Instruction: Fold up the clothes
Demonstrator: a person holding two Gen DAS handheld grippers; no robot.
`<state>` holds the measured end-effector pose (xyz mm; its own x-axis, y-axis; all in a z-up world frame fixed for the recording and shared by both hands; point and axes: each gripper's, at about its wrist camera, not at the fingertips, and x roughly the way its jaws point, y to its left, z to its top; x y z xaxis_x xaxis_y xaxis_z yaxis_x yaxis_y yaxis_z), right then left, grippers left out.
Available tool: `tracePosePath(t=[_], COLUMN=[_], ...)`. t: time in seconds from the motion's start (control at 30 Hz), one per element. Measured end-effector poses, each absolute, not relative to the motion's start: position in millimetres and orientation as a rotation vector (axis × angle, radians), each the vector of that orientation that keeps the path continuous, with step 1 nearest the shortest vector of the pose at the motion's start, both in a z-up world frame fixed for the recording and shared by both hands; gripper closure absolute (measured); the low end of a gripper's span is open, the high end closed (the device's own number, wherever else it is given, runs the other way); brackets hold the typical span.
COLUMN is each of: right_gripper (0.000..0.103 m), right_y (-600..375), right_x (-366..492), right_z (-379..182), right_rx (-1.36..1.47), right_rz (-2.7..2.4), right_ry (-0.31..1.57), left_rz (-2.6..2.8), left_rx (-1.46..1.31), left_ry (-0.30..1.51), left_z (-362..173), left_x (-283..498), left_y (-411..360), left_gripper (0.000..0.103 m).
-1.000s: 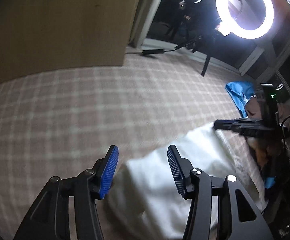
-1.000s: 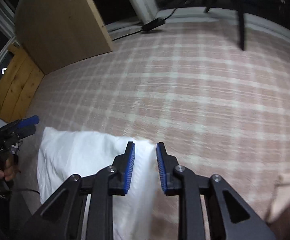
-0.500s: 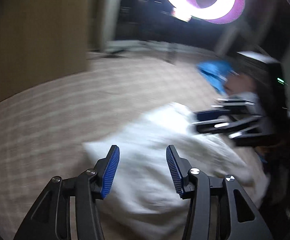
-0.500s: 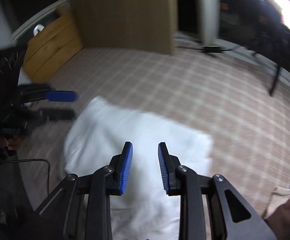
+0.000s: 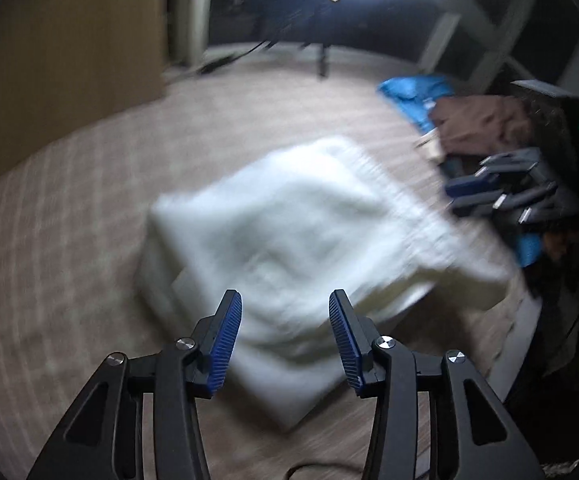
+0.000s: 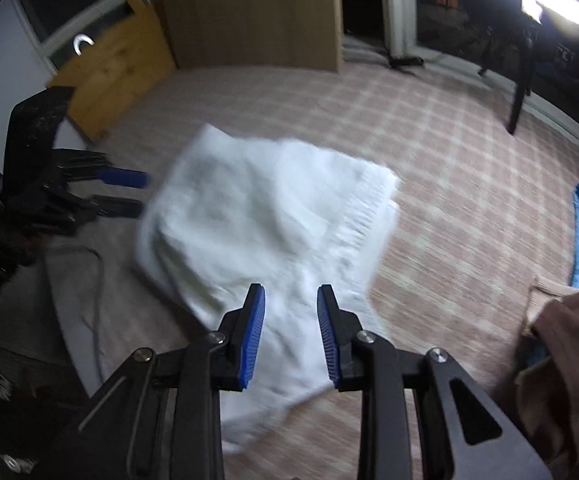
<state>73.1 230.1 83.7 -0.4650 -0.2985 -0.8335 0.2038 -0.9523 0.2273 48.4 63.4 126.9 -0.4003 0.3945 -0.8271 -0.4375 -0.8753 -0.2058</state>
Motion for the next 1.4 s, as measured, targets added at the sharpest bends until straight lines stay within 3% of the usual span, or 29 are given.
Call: tracePosePath(t=[0.13, 0.23, 0.3, 0.4, 0.57, 0.73, 0.83, 0.87, 0.93, 1.0, 1.03, 1.13, 1.17, 1.33, 1.4], right_gripper=[0.075, 0.075, 0.075, 0.075, 0.075, 0.080, 0.080, 0.084, 0.085, 0.082, 0.075, 0.044, 0.040, 0.039, 0.039], right_y=[207, 207, 216, 230, 247, 265, 276, 279, 286, 293, 297, 310, 314, 312, 307], right_x=[69, 74, 72, 70, 53, 43, 36, 34, 30, 26, 24, 31, 35, 31, 27], right_z=[65, 37, 50, 69, 95, 78, 68, 65, 58, 52, 48, 46, 47, 30, 22], right_rx=[1.496, 1.626, 1.574, 1.494, 1.343, 1.398, 1.432, 1.443, 1.465, 1.487, 1.498, 1.497, 1.484, 1.528, 1.559], right_rz=[-2.387, -2.294, -2.336, -2.395, -2.504, -2.543, -2.566, -2.573, -2.587, -2.601, -2.608, -2.654, -2.667, -2.606, -2.558], right_ry=[-0.060, -0.009, -0.046, -0.102, -0.182, -0.260, -0.307, -0.324, -0.356, -0.389, -0.406, -0.493, -0.531, -0.647, -0.679], left_rz=[2.302, 2.248, 2.214, 2.232, 2.409, 2.444, 2.457, 2.462, 2.552, 2.631, 2.639, 2.659, 2.667, 2.593, 2.596], left_rx=[-1.287, -1.423, -1.486, -1.479, -1.324, -1.367, -1.361, -1.351, -1.424, -1.484, -1.485, -1.493, -1.507, -1.556, -1.587], left_ry=[0.037, 0.009, -0.012, -0.051, -0.088, -0.214, -0.149, -0.153, -0.102, -0.096, -0.195, -0.407, -0.436, -0.626, -0.615], left_z=[122, 84, 61, 70, 116, 82, 58, 61, 71, 82, 88, 97, 97, 81, 76], left_x=[9, -10, 0, 28, 24, -18, -18, -15, -5, 8, 17, 41, 46, 46, 37], left_y=[91, 85, 74, 50, 32, 21, 12, 6, -9, -27, -36, -49, -49, -30, -17], left_gripper=[0.056, 0.056, 0.059, 0.059, 0.059, 0.060, 0.070, 0.071, 0.064, 0.058, 0.055, 0.043, 0.041, 0.039, 0.039])
